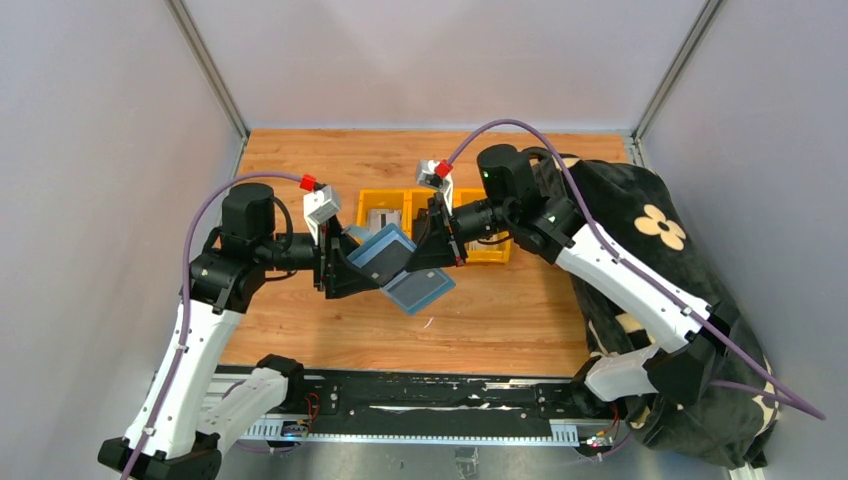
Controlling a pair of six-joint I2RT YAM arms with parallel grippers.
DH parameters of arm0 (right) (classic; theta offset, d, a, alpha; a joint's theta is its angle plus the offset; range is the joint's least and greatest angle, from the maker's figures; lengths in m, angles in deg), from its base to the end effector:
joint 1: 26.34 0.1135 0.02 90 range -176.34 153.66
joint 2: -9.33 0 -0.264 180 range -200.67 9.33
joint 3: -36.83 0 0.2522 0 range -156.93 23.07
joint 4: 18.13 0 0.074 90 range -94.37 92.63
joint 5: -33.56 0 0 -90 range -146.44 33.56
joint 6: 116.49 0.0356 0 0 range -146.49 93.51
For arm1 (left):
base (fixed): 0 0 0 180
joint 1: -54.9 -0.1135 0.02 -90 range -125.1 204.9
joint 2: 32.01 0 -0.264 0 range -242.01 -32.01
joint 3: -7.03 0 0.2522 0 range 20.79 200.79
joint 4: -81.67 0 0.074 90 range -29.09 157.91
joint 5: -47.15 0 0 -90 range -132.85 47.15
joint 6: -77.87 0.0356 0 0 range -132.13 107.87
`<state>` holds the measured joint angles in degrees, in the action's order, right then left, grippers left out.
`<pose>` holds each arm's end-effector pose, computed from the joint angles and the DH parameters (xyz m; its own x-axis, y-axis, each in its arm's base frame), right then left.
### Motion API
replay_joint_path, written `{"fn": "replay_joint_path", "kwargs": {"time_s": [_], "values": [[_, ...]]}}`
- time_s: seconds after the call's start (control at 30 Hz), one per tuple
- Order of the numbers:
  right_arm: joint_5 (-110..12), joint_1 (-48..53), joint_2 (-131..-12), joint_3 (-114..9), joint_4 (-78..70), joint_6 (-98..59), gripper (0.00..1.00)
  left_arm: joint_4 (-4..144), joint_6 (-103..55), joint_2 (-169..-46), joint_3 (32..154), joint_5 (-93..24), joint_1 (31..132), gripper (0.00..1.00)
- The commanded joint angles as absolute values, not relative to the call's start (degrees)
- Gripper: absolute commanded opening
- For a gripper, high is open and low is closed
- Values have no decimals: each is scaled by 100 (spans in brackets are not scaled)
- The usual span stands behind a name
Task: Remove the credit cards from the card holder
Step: Remove the credit card from the card holder.
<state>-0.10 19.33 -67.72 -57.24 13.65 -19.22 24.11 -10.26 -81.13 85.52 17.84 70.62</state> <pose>0.1833 0.2300 0.4207 -0.2979 -0.2046 -0.9324 -0.9287 -0.1639 0.3327 0.1337 -0.0699 0.3936 -0.4260 0.1365 -0.8944 0.8868 0.2587 -0.3829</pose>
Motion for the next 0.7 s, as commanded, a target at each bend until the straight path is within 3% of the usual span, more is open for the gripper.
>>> {"fn": "replay_joint_path", "kwargs": {"time_s": [0.0,0.33,0.67], "values": [[-28,2223,-6999,-6248,2813,-3003,0,2081,-675,-8123,8650,2355,7054,65],[-708,2698,-7726,-7431,4086,-3697,0,2088,-680,-8249,8505,2622,7052,61],[-1009,2944,-8284,-8398,4873,-4074,0,1160,387,-8413,8391,2232,7177,21]]}}
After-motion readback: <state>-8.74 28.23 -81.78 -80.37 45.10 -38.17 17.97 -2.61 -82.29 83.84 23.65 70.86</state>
